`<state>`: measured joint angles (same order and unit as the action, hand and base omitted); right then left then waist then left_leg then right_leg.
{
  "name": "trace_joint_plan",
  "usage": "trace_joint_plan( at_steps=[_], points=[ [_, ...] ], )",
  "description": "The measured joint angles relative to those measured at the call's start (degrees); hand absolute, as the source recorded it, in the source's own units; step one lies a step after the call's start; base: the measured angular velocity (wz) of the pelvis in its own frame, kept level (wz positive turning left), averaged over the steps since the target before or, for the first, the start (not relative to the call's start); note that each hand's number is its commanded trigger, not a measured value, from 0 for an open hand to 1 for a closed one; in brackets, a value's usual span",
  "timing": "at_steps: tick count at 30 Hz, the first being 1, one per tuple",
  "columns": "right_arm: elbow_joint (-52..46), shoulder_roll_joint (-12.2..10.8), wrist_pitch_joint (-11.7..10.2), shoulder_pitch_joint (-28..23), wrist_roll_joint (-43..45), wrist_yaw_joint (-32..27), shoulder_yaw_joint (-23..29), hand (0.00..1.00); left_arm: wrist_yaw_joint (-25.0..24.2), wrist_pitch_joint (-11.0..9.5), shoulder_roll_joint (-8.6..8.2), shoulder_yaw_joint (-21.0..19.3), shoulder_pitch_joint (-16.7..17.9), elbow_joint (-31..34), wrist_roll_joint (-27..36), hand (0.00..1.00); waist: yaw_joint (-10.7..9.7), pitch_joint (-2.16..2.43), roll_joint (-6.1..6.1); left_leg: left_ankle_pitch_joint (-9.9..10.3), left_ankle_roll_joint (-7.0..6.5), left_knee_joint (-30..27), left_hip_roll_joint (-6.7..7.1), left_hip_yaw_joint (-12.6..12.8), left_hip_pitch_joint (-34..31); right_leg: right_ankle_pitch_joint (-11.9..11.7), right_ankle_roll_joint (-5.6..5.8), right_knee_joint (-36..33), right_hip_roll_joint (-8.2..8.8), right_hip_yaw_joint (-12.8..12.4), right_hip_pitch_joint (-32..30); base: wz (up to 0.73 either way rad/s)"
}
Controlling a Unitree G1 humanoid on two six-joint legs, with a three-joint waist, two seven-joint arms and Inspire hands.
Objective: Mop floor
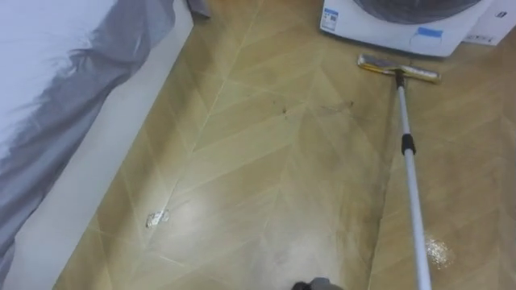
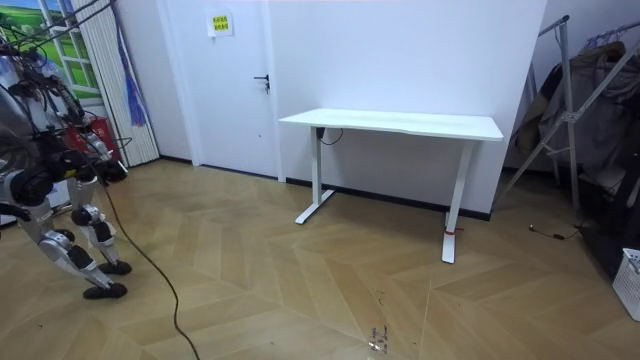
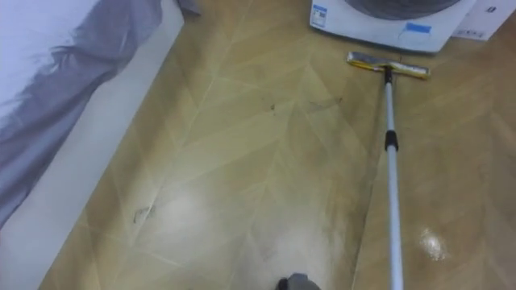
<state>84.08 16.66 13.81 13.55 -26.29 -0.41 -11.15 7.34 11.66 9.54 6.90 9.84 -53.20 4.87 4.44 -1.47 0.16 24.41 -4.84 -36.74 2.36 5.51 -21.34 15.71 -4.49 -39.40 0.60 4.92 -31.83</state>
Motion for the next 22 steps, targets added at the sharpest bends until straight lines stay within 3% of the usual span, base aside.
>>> trace_joint_plan(
  at_steps=[4,9,10,12,16,17,19,22],
  points=[
    [-0.5,-0.7,-0.4,-2.5,-1.1,2.4,0.0,1.0,-0.4,-0.2,0.41,-0.2,0.5,-1.5,-0.3,0.0,0.4,0.18,0.17,-3.6,0.72,9.5,-1.07,-1.1,7.6,-4.2,-0.39,10.8,-1.6,1.6,8.6,0.04],
    [-1.5,-1.5,-3.1,-10.8,-1.1,3.8,0.0,1.0,-1.7,-0.8,0.4,-4.3,2.0,-2.6,-2.7,0.0,-0.1,0.76,0.76,-6.1,1.09,18.7,-1.81,-1.4,16.8,-5.3,-0.33,18.5,-2.98,2.3,17.7,0.05],
    [-1.5,-1.5,-3.7,-13.0,-0.6,4.0,0.1,1.0,-1.7,-0.8,0.39,-5.6,2.3,-2.6,-2.7,0.0,-0.2,1.13,0.87,-6.8,1.14,20.3,-1.78,-1.2,19.1,-5.3,-0.28,19.0,-3.07,2.4,19.1,0.05],
    [-1.7,-1.7,-4.0,-15.0,2.0,4.0,0.5,1.0,-1.6,-1.0,0.37,-6.9,2.7,-2.9,-2.8,0.0,-0.4,1.3,0.89,-7.5,1.48,22.3,-1.75,-0.5,21.3,-5.2,-0.21,19.9,-3.26,2.4,20.7,-0.15],
    [-1.7,-3.4,-3.8,-16.9,9.4,3.7,2.4,1.0,-1.4,-1.2,0.1,-9.0,3.5,-5.4,-3.3,0.0,-1.4,1.33,0.35,-7.6,1.53,24.2,-2.3,0.6,26.0,-5.2,-0.29,21.0,-4.4,1.5,24.4,-0.31],
    [-1.7,-3.6,-3.7,-17.1,10.4,3.8,2.6,1.0,-1.4,-1.2,0.06,-9.2,3.6,-5.7,-3.3,0.0,-1.4,1.14,-0.09,-7.6,1.53,24.4,-2.37,0.6,26.5,-5.2,-0.3,21.5,-4.5,1.6,25.2,-0.13],
    [-1.8,-4.1,-3.2,-18.5,13.6,4.4,4.1,1.0,-1.4,-0.7,0.04,-9.3,3.9,-6.3,-3.4,0.0,-2.8,1.42,-0.25,-7.6,1.54,25.1,-2.53,1.0,28.8,-5.1,-0.35,22.5,-4.69,1.6,27.2,0.05],
    [-1.9,-5.0,-1.7,-19.2,16.8,5.2,5.4,1.0,-1.6,0.1,-0.24,-10.2,3.9,-6.3,-5.3,0.0,-2.8,1.45,-0.95,-7.5,1.54,25.5,-2.6,2.3,30.0,-5.0,-0.4,22.4,-4.77,1.0,28.0,-0.06]
  ],
)
